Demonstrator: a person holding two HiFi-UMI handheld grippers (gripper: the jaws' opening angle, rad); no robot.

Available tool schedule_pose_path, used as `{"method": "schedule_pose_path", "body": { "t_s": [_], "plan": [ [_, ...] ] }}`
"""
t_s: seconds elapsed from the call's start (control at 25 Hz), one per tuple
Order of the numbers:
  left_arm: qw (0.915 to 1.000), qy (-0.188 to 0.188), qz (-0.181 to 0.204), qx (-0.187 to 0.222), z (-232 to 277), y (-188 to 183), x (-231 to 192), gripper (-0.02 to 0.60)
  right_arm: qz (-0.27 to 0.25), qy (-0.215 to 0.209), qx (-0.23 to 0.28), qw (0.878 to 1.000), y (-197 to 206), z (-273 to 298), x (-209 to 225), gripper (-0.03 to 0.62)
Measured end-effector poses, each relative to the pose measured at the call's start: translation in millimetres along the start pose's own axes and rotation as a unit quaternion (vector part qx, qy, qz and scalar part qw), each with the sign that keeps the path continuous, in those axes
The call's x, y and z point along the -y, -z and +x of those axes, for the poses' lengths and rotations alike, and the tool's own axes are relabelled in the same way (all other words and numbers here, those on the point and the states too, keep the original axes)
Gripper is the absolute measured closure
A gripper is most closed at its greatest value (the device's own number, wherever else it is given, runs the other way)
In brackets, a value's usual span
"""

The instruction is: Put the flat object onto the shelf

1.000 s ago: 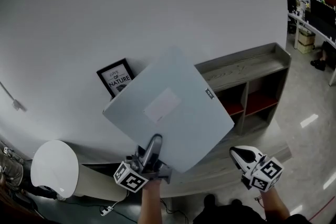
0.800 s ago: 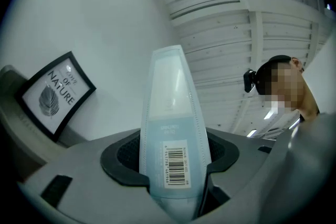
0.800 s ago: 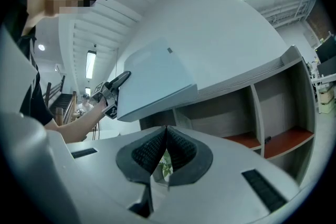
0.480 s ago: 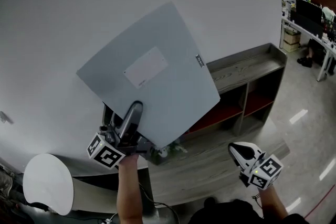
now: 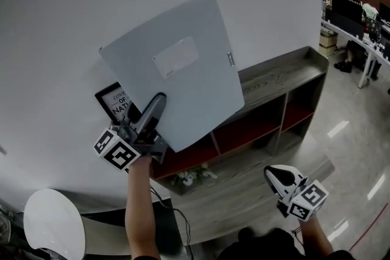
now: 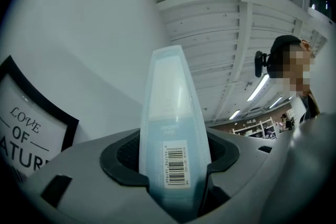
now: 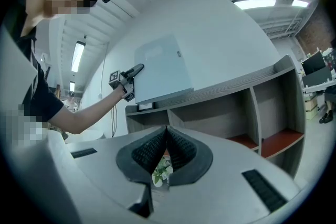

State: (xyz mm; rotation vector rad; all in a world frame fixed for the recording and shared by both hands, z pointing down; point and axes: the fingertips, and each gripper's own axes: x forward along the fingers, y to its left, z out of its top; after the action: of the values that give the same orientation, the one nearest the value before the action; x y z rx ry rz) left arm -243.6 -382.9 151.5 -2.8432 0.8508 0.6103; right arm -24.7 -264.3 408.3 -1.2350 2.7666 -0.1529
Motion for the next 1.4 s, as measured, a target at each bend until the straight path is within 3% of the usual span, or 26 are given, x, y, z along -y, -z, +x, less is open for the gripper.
{"method": "schedule_pose_path", "body": {
  "t_s": [0.52, 1.4],
  "plan": [
    [0.999, 0.019, 0.03, -0.026, 25, 17, -37, 0.293, -0.001, 0.024, -0.001, 1.0, -5, 4, 8, 0.582],
    [0.9988, 0.036, 0.027, -0.015, 27, 38, -66, 0.281, 0.004, 0.033, -0.01, 0.999, 2, 11, 12, 0.582]
  ]
}}
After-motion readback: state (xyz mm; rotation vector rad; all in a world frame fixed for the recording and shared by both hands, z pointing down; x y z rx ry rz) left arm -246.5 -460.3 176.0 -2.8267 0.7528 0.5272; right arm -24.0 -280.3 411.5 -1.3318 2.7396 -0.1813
